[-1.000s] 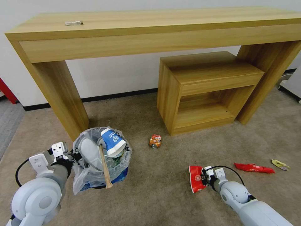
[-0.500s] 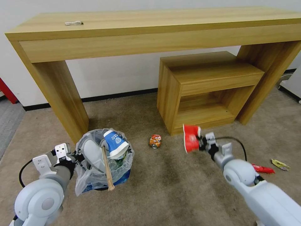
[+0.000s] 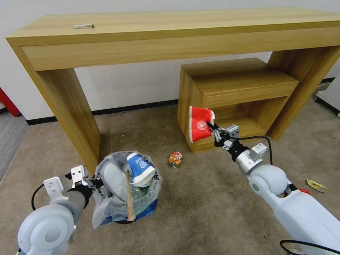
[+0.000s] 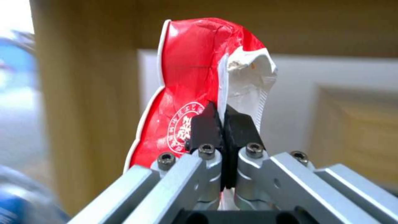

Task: Pick up the trash bin and place the garbage on the floor into it.

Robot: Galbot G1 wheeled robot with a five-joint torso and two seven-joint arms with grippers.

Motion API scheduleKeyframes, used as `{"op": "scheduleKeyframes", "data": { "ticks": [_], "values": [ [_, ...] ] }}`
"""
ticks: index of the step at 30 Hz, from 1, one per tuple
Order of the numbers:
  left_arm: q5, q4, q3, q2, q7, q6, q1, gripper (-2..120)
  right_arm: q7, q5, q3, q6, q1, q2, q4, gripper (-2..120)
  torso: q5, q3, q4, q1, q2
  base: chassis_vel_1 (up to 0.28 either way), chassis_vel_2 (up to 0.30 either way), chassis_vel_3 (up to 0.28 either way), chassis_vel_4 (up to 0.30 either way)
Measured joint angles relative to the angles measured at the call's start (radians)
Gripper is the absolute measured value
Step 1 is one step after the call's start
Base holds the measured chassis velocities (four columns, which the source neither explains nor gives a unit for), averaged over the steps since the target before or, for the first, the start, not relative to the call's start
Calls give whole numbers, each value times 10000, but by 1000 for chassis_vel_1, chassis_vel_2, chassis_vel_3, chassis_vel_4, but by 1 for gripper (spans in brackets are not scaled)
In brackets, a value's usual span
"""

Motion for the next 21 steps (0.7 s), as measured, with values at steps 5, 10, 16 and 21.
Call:
{"op": "scheduleKeyframes", "data": {
  "ticks": [5,10,16,21],
  "values": [
    [-65,265,325,-15,-4,23,-207,3,-1855,1237,-345,859,431,97,-43,0,-1,0,-1,0,0,0,0,0,0],
    [-65,458,406,-15,3,28,-320,3,-3369,2110,-581,885,789,117,12,0,1,1,1,1,0,0,0,0,0],
    [-57,555,473,-38,22,29,-410,3,-4679,2319,-1080,513,1116,82,-213,0,-1,0,0,0,0,0,0,0,0],
    [-115,413,609,-104,23,30,-437,3,-4938,2215,-1892,489,1232,367,-749,0,2,0,0,0,0,0,0,0,0]
  ]
}}
